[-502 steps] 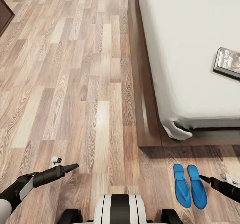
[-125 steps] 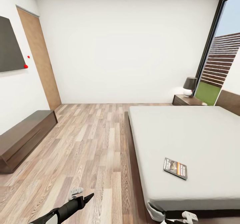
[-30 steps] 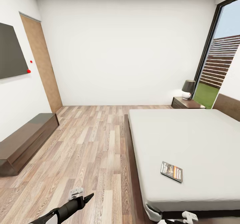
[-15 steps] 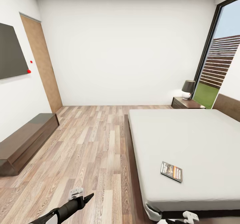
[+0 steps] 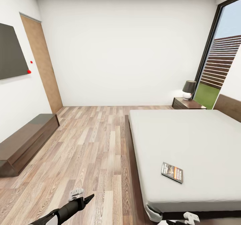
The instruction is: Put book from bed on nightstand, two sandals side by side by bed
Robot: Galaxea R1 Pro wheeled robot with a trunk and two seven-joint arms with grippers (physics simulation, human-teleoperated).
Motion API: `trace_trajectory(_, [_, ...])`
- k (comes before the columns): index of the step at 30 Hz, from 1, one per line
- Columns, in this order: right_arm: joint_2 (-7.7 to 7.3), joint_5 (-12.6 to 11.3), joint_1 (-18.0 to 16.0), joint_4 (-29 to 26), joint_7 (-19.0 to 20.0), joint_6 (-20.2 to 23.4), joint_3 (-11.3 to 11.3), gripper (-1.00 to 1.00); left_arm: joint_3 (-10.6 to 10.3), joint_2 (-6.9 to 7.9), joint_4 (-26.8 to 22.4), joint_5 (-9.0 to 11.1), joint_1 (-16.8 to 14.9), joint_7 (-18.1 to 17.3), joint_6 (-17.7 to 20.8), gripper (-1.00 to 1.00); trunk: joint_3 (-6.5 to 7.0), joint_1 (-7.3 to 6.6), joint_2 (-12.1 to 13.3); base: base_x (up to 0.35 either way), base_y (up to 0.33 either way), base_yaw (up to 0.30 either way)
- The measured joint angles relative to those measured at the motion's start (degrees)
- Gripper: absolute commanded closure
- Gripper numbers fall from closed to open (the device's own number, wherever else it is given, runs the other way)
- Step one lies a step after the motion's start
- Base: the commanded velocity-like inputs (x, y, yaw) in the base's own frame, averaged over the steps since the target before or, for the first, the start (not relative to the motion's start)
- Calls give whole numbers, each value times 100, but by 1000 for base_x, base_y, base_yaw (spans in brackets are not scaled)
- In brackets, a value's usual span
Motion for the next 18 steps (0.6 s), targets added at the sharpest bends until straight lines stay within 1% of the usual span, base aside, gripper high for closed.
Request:
trace_trajectory(9, [0,0,0,0,2,0,0,-100,7,1,0,0,0,0,5,-100,5,0,0,0,0,0])
trace_trajectory(18, [-6,0,1,0,4,2,-5,-100,8,1,0,0,0,0,2,-100,75,0,0,0,0,0])
